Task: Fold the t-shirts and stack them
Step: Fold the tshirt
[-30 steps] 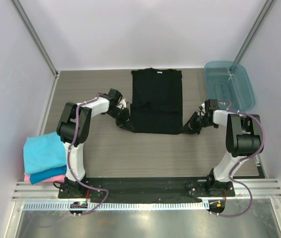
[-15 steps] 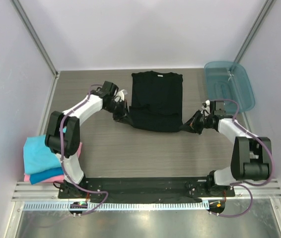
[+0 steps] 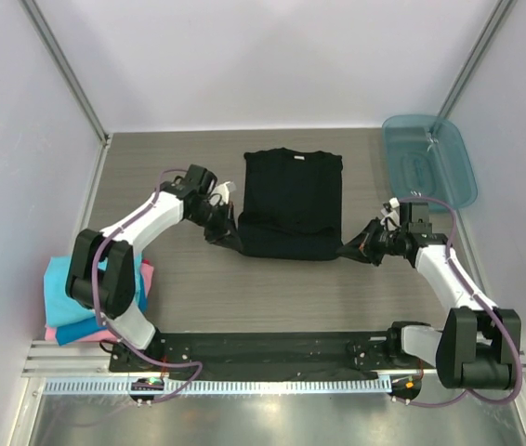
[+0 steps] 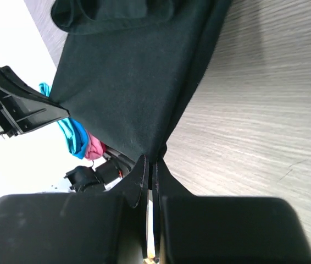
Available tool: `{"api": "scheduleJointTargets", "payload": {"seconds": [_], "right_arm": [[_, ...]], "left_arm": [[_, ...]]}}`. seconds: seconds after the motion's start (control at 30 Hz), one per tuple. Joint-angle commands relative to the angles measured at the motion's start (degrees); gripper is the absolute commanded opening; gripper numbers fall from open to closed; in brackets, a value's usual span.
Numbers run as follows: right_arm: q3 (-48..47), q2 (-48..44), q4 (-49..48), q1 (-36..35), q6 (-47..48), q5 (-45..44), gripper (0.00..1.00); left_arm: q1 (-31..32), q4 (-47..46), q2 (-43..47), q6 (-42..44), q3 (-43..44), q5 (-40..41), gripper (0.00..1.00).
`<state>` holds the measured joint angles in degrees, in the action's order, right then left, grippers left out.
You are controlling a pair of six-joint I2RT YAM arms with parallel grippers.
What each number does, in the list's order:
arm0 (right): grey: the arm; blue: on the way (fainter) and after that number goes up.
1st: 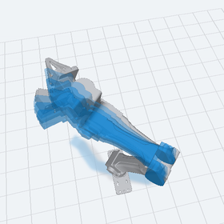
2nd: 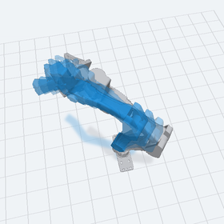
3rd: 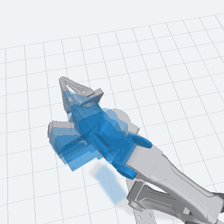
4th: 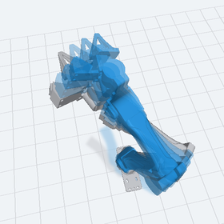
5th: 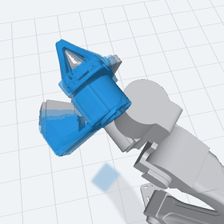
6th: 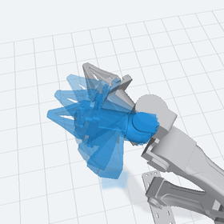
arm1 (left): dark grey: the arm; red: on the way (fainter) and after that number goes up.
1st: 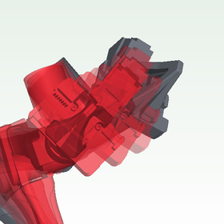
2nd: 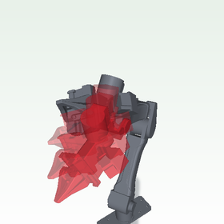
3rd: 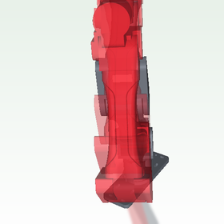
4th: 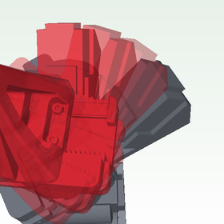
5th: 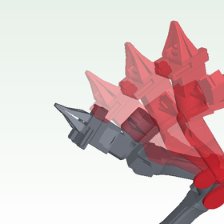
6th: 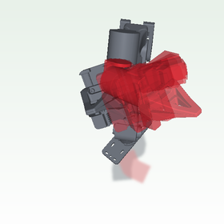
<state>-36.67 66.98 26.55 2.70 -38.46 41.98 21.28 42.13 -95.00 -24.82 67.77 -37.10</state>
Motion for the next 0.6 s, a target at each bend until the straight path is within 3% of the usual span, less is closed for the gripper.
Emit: {"api": "scheduleJointTargets", "payload": {"seconds": [0.0, 0.3, 0.57], "right_arm": [[-1.74, -3.61, 3.68, 0.03, 1.8, 1.62, 0.01], [-6.66, -5.98, 6.06, 0.03, 3.65, 1.27, 0.01], [-13.6, -2.48, 6.06, 0.03, 4.88, 0.74, 0.01]], "left_arm": [[-0.01, 1.81, 5.08, 2.05, 0.0, 0.27, 0.0], [-0.01, 4.54, 7.02, 5.3, 6.75, 3.44, 0.0], [-0.36, 4.28, 4.57, 5.05, 12.38, 2.74, 0.0]]}}
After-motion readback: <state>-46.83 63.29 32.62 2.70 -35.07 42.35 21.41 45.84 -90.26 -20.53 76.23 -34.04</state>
